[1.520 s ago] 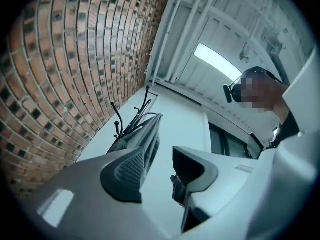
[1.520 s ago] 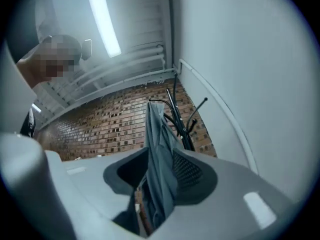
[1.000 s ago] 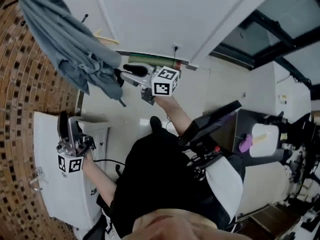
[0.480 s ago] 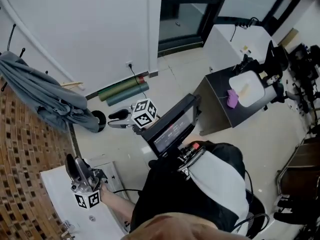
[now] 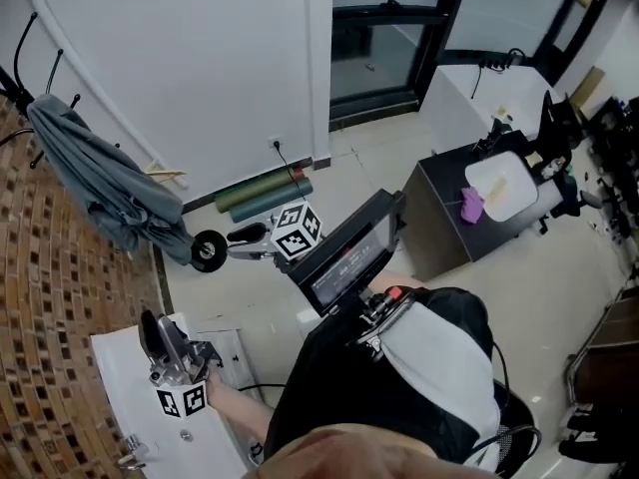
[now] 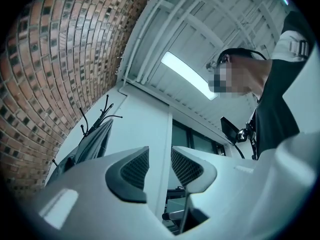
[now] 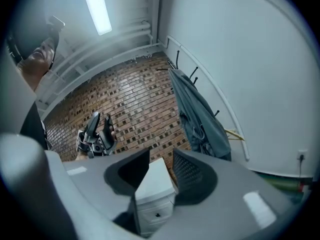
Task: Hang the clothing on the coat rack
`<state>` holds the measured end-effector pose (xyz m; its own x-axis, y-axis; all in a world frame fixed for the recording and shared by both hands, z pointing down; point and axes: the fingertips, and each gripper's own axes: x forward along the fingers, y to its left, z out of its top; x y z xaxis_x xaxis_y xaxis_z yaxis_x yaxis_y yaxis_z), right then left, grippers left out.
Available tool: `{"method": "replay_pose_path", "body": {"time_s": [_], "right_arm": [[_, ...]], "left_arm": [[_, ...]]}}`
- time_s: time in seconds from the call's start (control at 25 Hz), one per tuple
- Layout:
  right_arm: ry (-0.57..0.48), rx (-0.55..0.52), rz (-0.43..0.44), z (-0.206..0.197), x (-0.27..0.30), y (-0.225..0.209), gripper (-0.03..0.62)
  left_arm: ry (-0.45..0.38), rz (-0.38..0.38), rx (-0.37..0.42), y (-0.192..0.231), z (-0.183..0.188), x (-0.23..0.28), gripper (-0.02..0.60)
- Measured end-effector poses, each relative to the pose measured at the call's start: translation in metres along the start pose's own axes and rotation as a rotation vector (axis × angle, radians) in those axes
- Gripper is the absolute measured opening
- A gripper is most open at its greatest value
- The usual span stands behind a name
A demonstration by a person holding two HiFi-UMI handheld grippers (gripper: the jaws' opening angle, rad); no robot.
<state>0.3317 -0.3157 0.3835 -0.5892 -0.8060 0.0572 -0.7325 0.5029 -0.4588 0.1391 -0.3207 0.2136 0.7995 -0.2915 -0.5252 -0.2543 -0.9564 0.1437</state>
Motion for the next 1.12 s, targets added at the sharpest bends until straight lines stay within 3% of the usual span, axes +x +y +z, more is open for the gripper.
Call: {"method": "replay_pose_path", "body": {"time_s": [0.4, 0.6, 0.72, 0.88, 1.0, 1.12], "right_arm": [[-0.056, 0.018, -0.058, 0.002, -0.04, 0.002, 0.141], [-0.104, 0.015, -0.041, 0.007, -0.1, 0.01, 0.138], [-0.19, 0.014, 0.048, 0.039, -0.115, 0.021, 0.133], [-0.298, -0.013, 0.214, 0.093, -0.089, 0.047, 0.108], [-0.304, -0.058, 0.322, 0.117, -0.084, 0.06, 0.078], [-0.277, -0.115, 0.375, 0.125, -0.094, 0.064, 0.052]], "left_arm": [[0.012, -0.076, -0.02, -0.028, -0.009, 0.014, 0.137], [0.04, -0.12, -0.016, -0.078, -0.03, 0.035, 0.132], [0.114, -0.117, -0.006, -0.094, -0.047, 0.044, 0.132], [0.179, -0.059, 0.083, -0.074, -0.04, 0.053, 0.132], [0.16, 0.011, 0.118, -0.065, -0.038, 0.056, 0.132], [0.164, 0.064, 0.141, -0.072, -0.044, 0.061, 0.132]]}}
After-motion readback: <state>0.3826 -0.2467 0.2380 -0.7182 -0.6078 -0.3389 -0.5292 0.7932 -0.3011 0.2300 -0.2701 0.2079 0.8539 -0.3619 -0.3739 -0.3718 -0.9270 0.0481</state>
